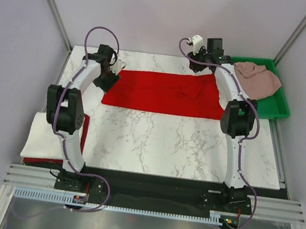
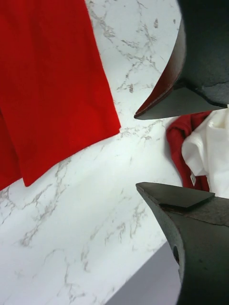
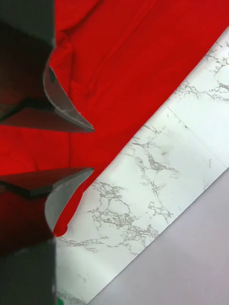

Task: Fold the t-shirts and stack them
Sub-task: Fold the tshirt

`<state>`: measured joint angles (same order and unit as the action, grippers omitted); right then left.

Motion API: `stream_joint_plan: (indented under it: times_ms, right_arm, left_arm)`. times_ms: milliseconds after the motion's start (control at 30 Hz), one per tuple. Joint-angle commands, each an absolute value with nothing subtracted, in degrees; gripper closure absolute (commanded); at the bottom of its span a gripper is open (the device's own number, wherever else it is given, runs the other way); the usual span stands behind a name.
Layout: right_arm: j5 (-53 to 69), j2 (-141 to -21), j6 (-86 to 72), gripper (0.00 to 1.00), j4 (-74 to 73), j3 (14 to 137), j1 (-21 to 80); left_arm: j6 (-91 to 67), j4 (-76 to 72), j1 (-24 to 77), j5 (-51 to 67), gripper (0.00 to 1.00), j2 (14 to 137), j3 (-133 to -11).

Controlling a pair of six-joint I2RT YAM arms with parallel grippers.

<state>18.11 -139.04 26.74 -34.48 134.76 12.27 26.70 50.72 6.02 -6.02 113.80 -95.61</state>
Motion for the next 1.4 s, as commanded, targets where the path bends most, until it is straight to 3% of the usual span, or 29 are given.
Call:
stream_joint_plan:
  times_ms: [0, 200, 367, 700, 1367]
  right_arm:
    - [16.87, -134.85, 25.30, 0.56, -32.07, 131.68, 11.95]
    - [20.30, -126.22, 29.79, 0.52, -37.87, 112.00, 11.95]
    - [22.06, -124.81, 29.27, 0.54, -40.61, 108.73, 11.95]
    - [21.71, -127.87, 30.06, 0.54, -40.61, 109.86, 11.95]
    - [19.95, -132.27, 30.06, 0.58, -40.96, 110.65, 11.95]
  left_arm:
    - [34.80, 50.18, 6.50, -5.71, 0.38, 109.69, -94.31]
    - [32.09, 50.36, 7.21, -1.24, 0.40, 112.32, -94.57]
    - [29.10, 49.92, 7.47, -0.26, 0.43, 117.76, -95.89]
    - [28.39, 49.04, 7.38, -2.37, 0.43, 124.10, -100.28]
    - [27.25, 49.04, 7.29, -2.90, 0.43, 123.93, -99.84]
